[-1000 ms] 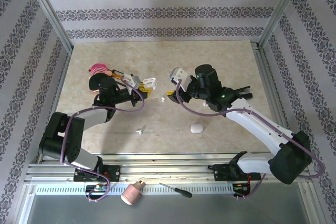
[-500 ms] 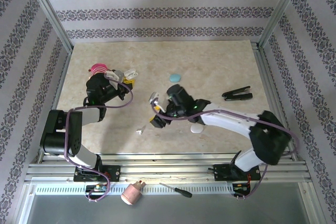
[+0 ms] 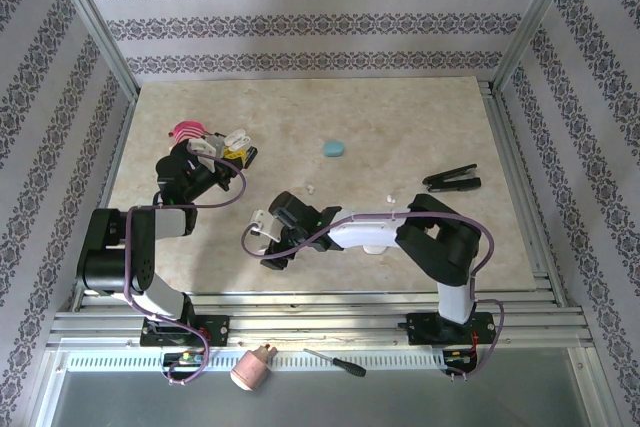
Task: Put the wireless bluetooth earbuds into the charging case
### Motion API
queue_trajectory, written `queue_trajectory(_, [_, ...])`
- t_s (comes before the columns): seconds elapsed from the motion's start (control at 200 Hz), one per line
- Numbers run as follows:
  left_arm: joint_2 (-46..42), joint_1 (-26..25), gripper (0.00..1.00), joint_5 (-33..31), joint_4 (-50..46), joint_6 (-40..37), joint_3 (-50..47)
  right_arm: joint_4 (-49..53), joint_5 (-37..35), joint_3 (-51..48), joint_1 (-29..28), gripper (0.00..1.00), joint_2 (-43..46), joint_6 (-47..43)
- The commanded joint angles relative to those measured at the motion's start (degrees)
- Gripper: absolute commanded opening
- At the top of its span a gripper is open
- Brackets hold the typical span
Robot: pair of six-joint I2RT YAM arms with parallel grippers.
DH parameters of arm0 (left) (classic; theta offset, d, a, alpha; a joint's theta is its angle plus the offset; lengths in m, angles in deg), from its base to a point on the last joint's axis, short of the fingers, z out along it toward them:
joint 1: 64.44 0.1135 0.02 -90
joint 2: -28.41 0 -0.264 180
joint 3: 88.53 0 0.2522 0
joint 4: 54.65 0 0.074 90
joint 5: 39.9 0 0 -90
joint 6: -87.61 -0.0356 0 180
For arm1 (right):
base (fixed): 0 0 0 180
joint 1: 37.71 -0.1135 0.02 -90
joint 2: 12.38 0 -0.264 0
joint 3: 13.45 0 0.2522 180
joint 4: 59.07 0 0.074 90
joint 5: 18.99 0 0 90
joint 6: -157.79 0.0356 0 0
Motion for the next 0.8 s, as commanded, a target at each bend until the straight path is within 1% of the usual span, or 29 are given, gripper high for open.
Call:
queue_trajectory(0.0, [1.01,0.79,0.03,0.92,5.51,1.83,-0.56,-0.89,-3.6,2.56,-0.55,0.83,-2.32,-1.69])
queue_trajectory(0.105, [1.36,0.83,0.03,1.63,5.97,2.19,-0.53,-0.33,-4.53,3.57,-0.57,0.83,-3.96,-2.08])
queue_trajectory(0.265, [1.45,0.84,0.03,1.92,6.07,2.34,-0.36,0.94,-6.81,3.08,-0.58,0.82,-4.04,-3.06])
queue_trajectory(0.425, [1.5,0.91,0.03,2.1,6.14,2.36,-0.35,1.41,-8.41,0.95,-0.11,0.81,-1.7,-3.35])
queue_trajectory(0.794, [2.13,0.93,0.03,2.42,7.03,2.94,-0.21,2.96,-8.79,-3.01,1.58,0.81,3.44,-3.44])
